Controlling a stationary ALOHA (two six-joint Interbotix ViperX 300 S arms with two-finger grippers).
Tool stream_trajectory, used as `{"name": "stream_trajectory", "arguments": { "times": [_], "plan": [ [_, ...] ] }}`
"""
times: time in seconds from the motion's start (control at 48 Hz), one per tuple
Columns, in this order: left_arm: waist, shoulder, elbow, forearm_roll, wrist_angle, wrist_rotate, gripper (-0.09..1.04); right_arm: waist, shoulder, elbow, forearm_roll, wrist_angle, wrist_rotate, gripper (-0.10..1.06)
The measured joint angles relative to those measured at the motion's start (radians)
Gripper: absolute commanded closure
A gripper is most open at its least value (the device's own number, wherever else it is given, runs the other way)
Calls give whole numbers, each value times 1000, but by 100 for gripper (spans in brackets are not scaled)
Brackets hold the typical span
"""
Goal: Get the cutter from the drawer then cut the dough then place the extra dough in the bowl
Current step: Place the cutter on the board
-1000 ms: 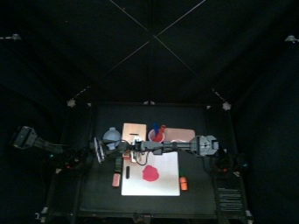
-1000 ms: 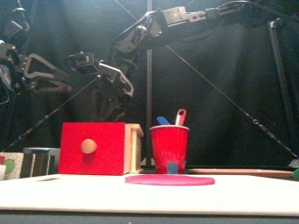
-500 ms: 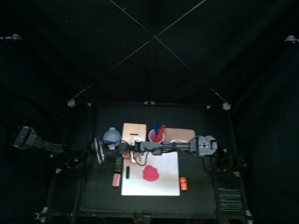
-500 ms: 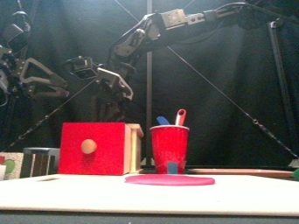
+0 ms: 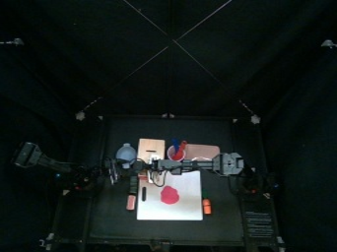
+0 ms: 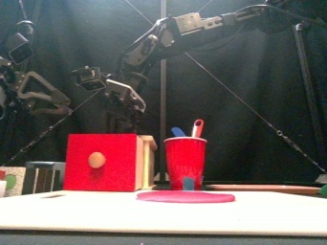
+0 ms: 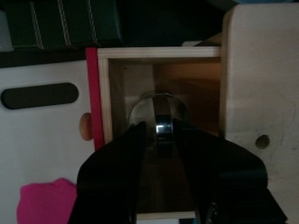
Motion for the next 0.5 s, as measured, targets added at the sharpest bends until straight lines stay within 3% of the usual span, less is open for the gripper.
{"name": "stream_trajectory", "arguments": {
  "times": [0.25, 0.5],
  "plan": [
    [0, 0, 0, -3, 2, 0, 10, 0, 5, 0, -2, 5, -2, 42],
    [0, 2, 2, -3, 2, 0, 10, 0, 5, -32, -2, 17, -2, 44]
  ]
}}
